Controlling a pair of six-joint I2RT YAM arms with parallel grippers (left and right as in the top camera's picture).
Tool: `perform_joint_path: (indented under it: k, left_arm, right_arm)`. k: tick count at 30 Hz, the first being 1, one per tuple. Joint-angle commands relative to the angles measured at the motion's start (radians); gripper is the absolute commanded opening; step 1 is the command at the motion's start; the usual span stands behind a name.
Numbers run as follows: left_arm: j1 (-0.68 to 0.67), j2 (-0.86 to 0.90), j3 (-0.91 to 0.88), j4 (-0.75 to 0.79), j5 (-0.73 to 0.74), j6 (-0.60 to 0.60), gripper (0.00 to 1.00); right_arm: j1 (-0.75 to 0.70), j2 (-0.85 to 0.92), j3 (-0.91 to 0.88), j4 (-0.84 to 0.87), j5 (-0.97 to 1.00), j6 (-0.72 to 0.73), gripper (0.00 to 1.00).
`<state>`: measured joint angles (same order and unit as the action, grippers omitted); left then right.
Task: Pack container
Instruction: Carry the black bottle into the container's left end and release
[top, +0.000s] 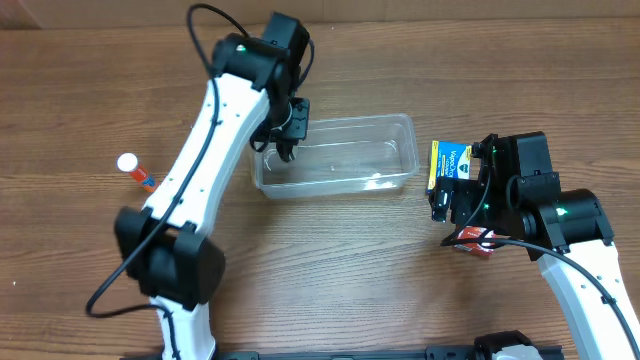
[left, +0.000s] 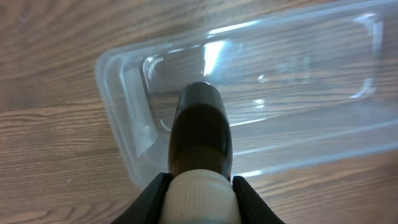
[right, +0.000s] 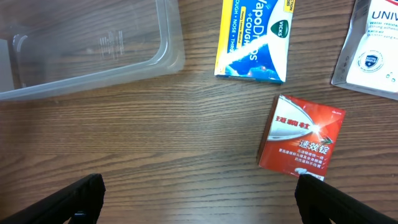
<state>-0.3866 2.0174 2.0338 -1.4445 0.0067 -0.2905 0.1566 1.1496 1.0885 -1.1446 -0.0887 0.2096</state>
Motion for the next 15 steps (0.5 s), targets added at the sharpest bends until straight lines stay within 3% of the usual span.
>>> perform_joint_path:
  k: [1,15]
  left_arm:
    - [0.002,0.064,0.002,0.002,-0.016,-0.026,0.04]
    - [0.070,0.167,0.001,0.023,-0.031,-0.117,0.09]
  right_arm:
    - [-0.006,-0.003,0.031,0.006,0.010,0.008,1.00]
    - [-0.006,-0.003,0.031,0.006,0.010,0.008,1.00]
